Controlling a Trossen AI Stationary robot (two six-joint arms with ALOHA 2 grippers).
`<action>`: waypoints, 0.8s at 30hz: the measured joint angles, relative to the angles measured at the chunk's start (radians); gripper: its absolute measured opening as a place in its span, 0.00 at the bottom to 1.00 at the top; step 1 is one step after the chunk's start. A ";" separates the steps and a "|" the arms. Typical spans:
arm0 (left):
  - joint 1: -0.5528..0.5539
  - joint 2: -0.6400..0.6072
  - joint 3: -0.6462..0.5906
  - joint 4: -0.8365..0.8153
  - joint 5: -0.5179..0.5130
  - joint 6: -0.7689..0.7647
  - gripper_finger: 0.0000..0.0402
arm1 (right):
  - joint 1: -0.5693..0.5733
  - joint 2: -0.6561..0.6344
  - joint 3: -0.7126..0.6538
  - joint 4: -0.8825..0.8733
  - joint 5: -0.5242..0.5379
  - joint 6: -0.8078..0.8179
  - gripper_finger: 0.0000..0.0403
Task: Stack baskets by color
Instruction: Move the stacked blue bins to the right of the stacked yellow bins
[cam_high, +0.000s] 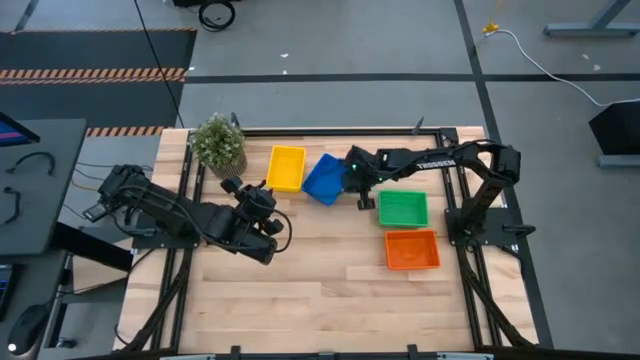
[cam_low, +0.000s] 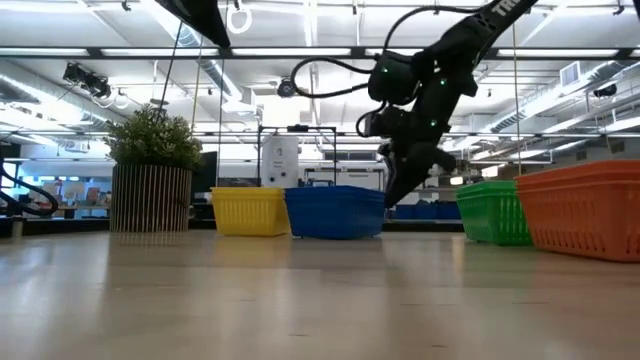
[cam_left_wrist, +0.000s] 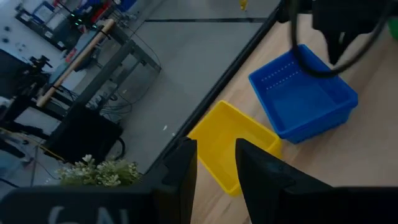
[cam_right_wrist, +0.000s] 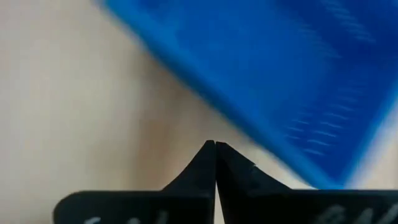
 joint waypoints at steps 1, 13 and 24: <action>0.003 0.000 0.000 -0.001 -0.008 0.001 0.29 | -0.010 0.000 -0.002 0.021 0.026 0.002 0.03; 0.037 0.000 0.000 -0.002 -0.011 0.000 0.29 | -0.150 0.000 -0.003 0.207 0.050 -0.002 0.02; 0.037 0.000 0.000 -0.003 -0.010 -0.002 0.29 | -0.077 -0.061 -0.003 0.205 0.186 0.020 0.01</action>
